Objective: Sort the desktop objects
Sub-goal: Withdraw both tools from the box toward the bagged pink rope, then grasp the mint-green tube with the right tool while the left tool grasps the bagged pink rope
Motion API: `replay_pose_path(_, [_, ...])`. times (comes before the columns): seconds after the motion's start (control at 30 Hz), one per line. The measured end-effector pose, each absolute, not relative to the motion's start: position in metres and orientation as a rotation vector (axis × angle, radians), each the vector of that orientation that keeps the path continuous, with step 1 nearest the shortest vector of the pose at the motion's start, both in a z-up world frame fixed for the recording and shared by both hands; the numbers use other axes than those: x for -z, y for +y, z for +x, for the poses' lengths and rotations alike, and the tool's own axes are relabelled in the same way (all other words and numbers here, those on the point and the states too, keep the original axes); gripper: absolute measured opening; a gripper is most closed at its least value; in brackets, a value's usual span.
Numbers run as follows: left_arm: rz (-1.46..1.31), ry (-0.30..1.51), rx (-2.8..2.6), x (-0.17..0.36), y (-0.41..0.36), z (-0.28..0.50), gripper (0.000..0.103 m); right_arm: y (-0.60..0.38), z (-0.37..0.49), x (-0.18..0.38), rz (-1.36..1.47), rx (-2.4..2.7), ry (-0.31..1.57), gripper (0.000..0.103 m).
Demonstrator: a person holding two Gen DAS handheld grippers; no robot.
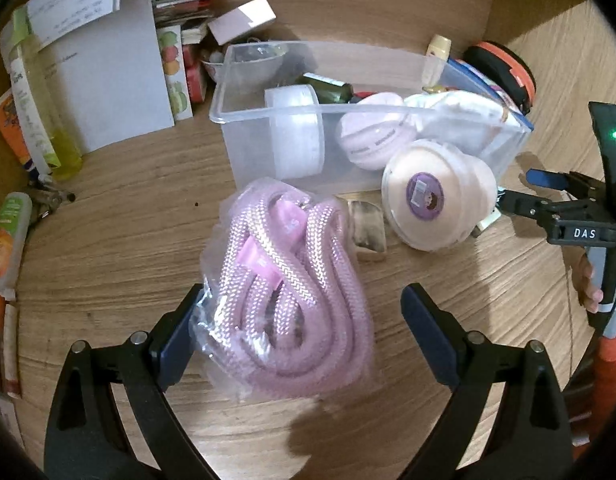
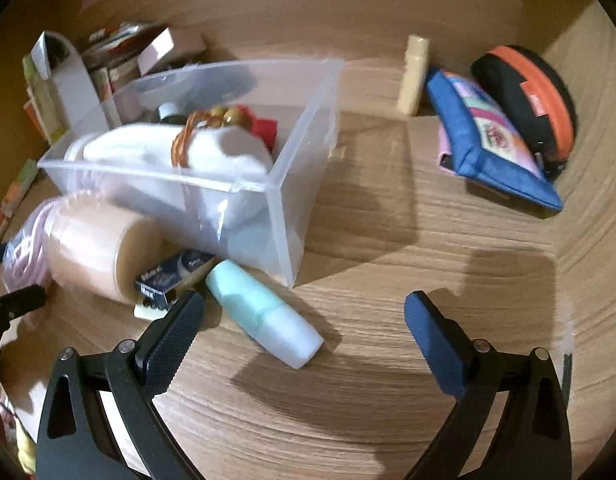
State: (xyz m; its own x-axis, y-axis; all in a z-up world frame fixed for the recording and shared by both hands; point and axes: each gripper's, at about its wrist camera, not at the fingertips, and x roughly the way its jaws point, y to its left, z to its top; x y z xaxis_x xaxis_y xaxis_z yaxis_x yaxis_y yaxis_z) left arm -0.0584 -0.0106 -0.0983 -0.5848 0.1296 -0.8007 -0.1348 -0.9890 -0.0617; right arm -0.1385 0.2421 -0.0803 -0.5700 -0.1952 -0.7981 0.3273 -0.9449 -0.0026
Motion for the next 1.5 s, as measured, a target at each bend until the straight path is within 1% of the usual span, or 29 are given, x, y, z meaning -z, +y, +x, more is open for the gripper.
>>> replay_pose_path(0.1, [-1.369,0.064,-2.682,0.101,-0.006,-0.062,0.096,0.239,-0.138,0.084,1.275,2.492,0.257,0.086])
replay_pose_path(0.17, [-1.383,0.13,-2.704,0.104,-0.003,-0.064,0.096,0.238,-0.139,0.087,1.286,2.449,0.245,0.083])
replay_pose_path(0.2, [-1.398,0.142,-2.687,0.106,-0.001,-0.066,0.096,0.237,-0.14,0.089,1.294,2.441,0.244,0.083])
replay_pose_path(0.23, [-1.401,0.141,-2.679,0.107,0.001,-0.068,0.096,0.235,-0.139,0.09,1.283,2.449,0.273,0.083])
replay_pose_path(0.33, [-1.401,0.137,-2.675,0.107,0.0,-0.069,0.096,0.229,-0.137,0.09,1.262,2.431,0.301,0.077])
replay_pose_path(0.37, [-1.406,0.121,-2.674,0.107,-0.002,-0.07,0.096,0.228,-0.134,0.089,1.246,2.425,0.302,0.072])
replay_pose_path(0.43, [-1.412,0.079,-2.69,0.106,-0.008,-0.071,0.09,0.228,-0.132,0.088,1.233,2.418,0.309,0.064])
replay_pose_path(0.47, [-1.406,0.074,-2.701,0.105,-0.009,-0.07,0.084,0.228,-0.13,0.087,1.224,2.418,0.307,0.056])
replay_pose_path(0.5, [-1.401,0.068,-2.711,0.105,-0.01,-0.069,0.081,0.228,-0.129,0.086,1.22,2.411,0.311,0.047])
replay_pose_path(0.53, [-1.398,0.065,-2.715,0.105,-0.011,-0.069,0.08,0.228,-0.127,0.085,1.214,2.401,0.318,0.041])
replay_pose_path(0.6, [-1.384,0.07,-2.723,0.104,-0.009,-0.069,0.073,0.225,-0.121,0.084,1.2,2.38,0.338,0.028])
replay_pose_path(0.63, [-1.378,0.077,-2.726,0.103,-0.008,-0.068,0.072,0.224,-0.118,0.084,1.193,2.374,0.345,0.024])
replay_pose_path(0.73, [-1.372,0.077,-2.741,0.102,-0.008,-0.069,0.068,0.221,-0.113,0.084,1.179,2.356,0.354,0.023])
replay_pose_path(0.87, [-1.355,0.089,-2.749,0.101,-0.007,-0.07,0.065,0.225,-0.108,0.084,1.182,2.359,0.299,0.023])
replay_pose_path(1.03, [-1.293,-0.058,-2.76,0.094,-0.023,-0.062,0.064,0.232,-0.104,0.083,1.166,2.363,0.228,0.023])
replay_pose_path(1.2, [-1.272,-0.137,-2.779,0.091,-0.033,-0.056,0.063,0.244,-0.1,0.076,1.149,2.385,0.164,0.023])
replay_pose_path(1.4, [-1.186,-0.205,-2.823,0.076,-0.043,-0.044,0.063,0.255,-0.096,0.064,1.102,2.42,0.134,0.023])
replay_pose_path(1.5, [-1.157,-0.247,-2.836,0.068,-0.047,-0.04,0.063,0.261,-0.096,0.065,1.112,2.416,0.084,0.023])
